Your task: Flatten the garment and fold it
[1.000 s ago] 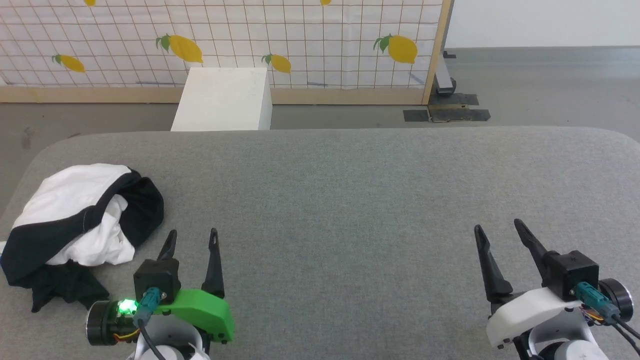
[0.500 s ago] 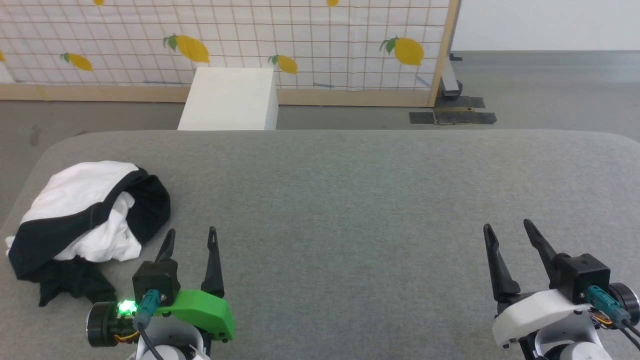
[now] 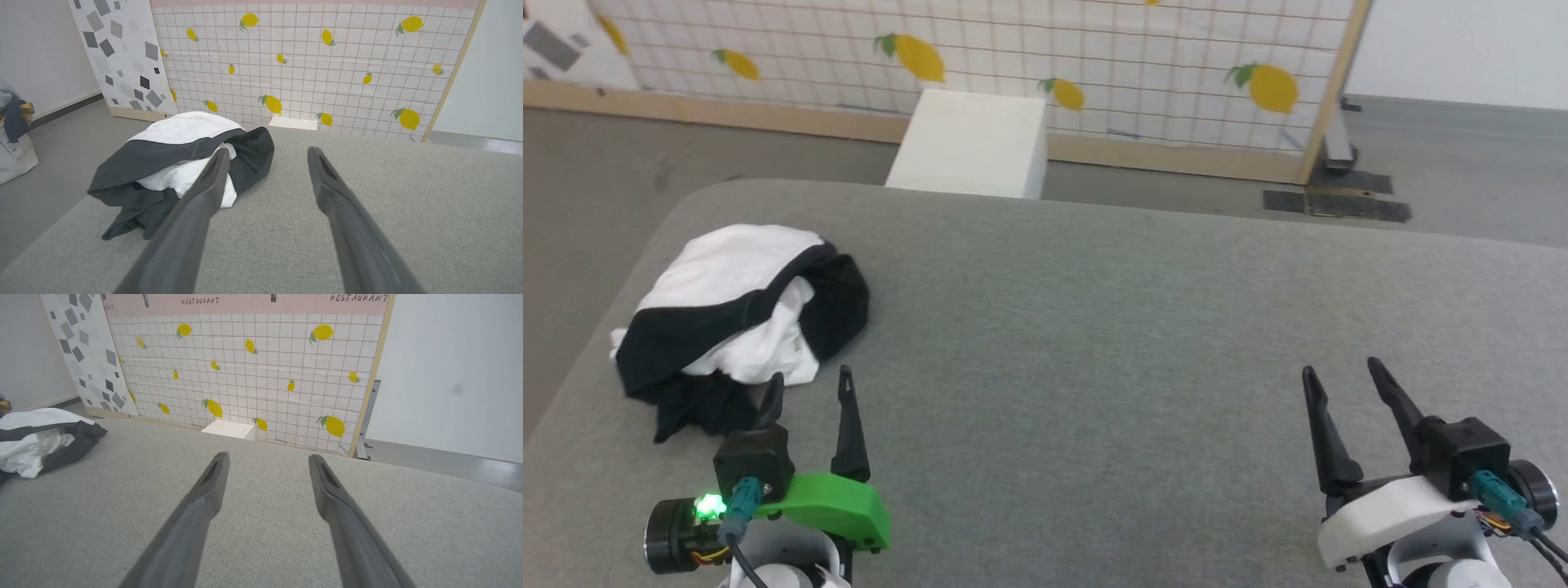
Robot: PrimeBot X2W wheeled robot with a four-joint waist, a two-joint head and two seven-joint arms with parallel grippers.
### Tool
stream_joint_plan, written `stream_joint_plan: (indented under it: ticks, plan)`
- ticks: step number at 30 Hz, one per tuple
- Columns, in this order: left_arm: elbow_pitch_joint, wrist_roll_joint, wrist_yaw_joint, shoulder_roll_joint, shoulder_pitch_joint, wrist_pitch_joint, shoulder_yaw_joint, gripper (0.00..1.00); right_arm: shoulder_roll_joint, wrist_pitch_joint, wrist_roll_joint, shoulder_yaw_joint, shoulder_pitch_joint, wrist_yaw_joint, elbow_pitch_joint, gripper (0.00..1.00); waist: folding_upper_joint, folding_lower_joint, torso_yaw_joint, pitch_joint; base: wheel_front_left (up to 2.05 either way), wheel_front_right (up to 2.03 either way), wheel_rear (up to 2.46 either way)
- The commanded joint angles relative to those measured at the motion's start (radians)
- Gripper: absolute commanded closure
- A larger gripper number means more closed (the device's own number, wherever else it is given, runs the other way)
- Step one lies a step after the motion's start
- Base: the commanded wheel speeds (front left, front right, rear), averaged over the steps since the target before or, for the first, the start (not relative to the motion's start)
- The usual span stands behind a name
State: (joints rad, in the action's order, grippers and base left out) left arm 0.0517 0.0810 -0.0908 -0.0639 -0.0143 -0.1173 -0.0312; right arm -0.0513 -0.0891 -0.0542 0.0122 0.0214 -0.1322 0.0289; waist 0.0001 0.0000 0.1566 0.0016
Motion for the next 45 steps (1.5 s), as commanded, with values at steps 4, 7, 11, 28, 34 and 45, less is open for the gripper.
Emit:
stream_joint_plan:
  ticks: [4,7,11,28,34,45]
  plan:
    - [-0.007,0.009,-0.016,-0.007,0.004,-0.017,0.01,0.0,0.001,-0.013,-0.006,-0.013,-0.007,0.001,0.005,0.0,-0.0001,0.0,0.074,0.009,0.0,0.0,0.0]
    - [-0.009,0.013,-0.022,-0.007,0.01,-0.023,0.016,0.0,0.001,-0.016,-0.008,-0.019,-0.008,0.001,0.006,0.0,-0.0001,0.0,0.104,0.01,0.0,0.0,0.0]
    - [-0.012,0.019,-0.03,-0.006,0.02,-0.031,0.022,0.0,0.001,-0.02,-0.01,-0.025,-0.009,0.001,0.006,0.0,-0.0001,0.0,0.142,0.012,0.0,0.0,0.0]
    - [-0.016,0.047,-0.06,-0.001,0.044,-0.066,0.048,0.0,0.001,-0.031,-0.018,-0.053,-0.015,0.001,0.013,0.0,-0.0001,0.0,0.265,0.025,0.0,0.0,0.0]
    - [-0.012,0.056,-0.068,0.001,0.047,-0.078,0.051,0.0,0.001,-0.036,-0.022,-0.064,-0.017,0.001,0.017,0.0,-0.0001,0.0,0.294,0.027,0.0,0.0,0.0]
    - [0.006,0.068,-0.073,0.003,0.051,-0.101,0.059,0.0,0.001,-0.05,-0.036,-0.079,-0.015,0.001,0.028,0.0,-0.0001,0.0,0.347,0.025,0.0,0.0,0.0]
